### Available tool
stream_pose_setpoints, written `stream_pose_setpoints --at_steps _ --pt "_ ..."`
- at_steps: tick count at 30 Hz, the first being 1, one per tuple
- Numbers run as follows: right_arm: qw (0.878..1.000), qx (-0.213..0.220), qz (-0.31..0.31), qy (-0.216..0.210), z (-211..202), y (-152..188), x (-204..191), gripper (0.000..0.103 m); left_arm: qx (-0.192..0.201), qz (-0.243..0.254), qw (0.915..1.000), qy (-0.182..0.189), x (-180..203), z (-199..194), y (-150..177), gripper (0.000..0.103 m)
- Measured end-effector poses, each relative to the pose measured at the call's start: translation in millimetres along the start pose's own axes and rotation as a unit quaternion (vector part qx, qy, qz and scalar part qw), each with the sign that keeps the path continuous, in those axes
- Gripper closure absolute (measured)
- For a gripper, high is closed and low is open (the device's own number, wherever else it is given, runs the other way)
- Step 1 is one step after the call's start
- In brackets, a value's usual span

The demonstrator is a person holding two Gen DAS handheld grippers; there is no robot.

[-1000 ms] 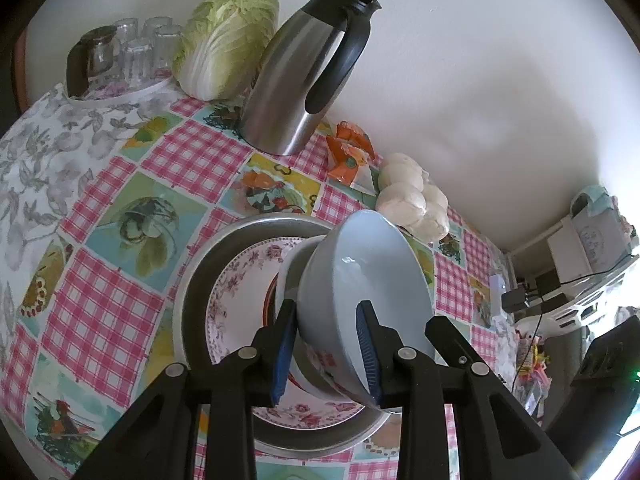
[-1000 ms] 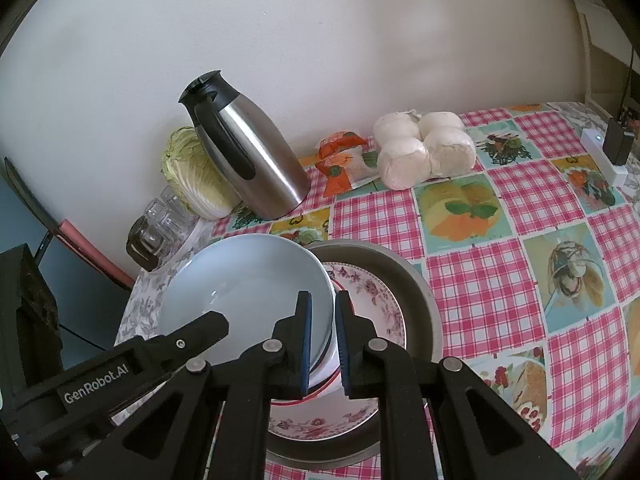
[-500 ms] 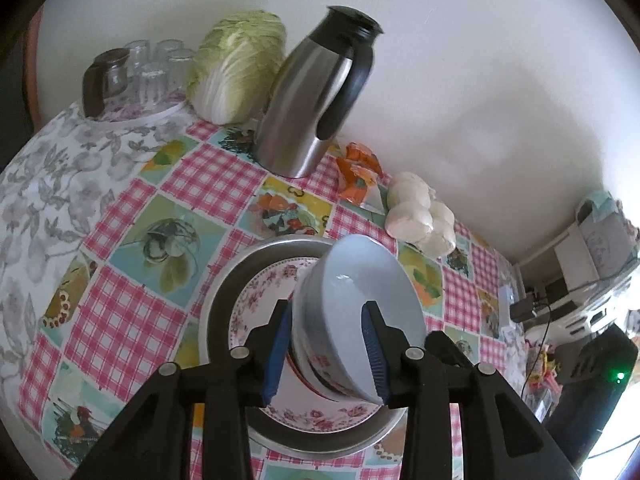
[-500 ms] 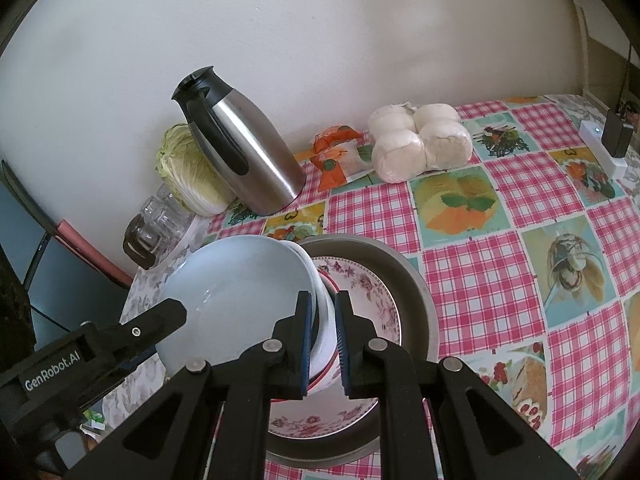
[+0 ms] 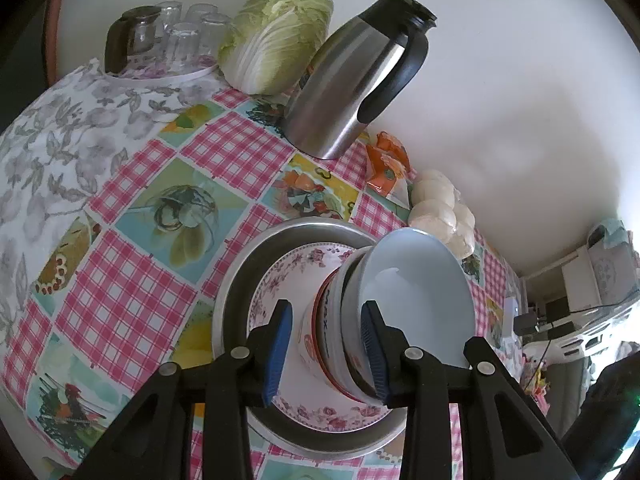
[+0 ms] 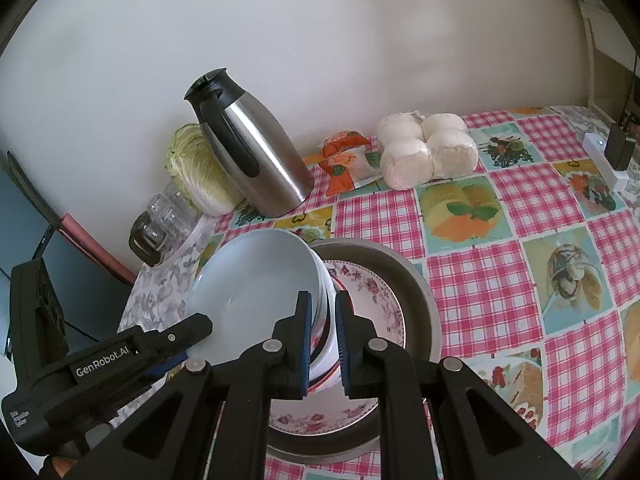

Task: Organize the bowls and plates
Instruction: 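Lower the pale round bowl into the white square bowl with both tools, then open both tools and pull them back from the bowl stack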

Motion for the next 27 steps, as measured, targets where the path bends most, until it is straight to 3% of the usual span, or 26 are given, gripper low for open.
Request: stream_pose_setpoints --at_steps 5,8,10,12,14,20,24,27 --pt "1.0 0.006 -0.021 0.012 -8 0 -5 0.089 0.008 0.014 0.9998 -0.01 3 -8 -1 0.063" --pt "0.999 0.005 -0.034 0.024 -12 2 -7 0.078 0.013 0.025 0.9994 -0.018 4 -13 -1 0.059" --pt "0.999 0.007 -0.041 0.033 -15 3 -7 0.074 0.019 0.027 0.9991 -0.027 3 -17 0 0.048" --pt "0.998 0.008 -0.047 0.036 -18 4 -7 0.071 0.022 0.03 0.9987 -0.035 2 -20 0 0.046" --pt "0.998 0.009 -0.049 0.037 -21 6 -7 0.059 0.028 0.037 0.998 -0.043 2 -24 1 0.044" --pt "0.997 0.008 -0.054 0.048 -25 15 -4 0.039 0.041 0.053 0.9958 -0.062 0 -32 8 0.02" --pt "0.997 0.002 -0.055 0.048 -27 25 -2 0.032 0.051 0.058 0.9936 -0.082 -5 -36 13 0.0" --pt "0.997 0.0 -0.058 0.054 -28 31 1 0.024 0.06 0.059 0.9918 -0.096 -11 -42 16 0.0"
Point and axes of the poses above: each gripper's, at about its wrist camera, not at the fingertips, and z roughly the way its jaws point, x to its right, y to its underside, the point moved 4 cm from there along z, roughly the way its jaws point, and after that the axes turned 1 degree about x, right-handed, at the moved point
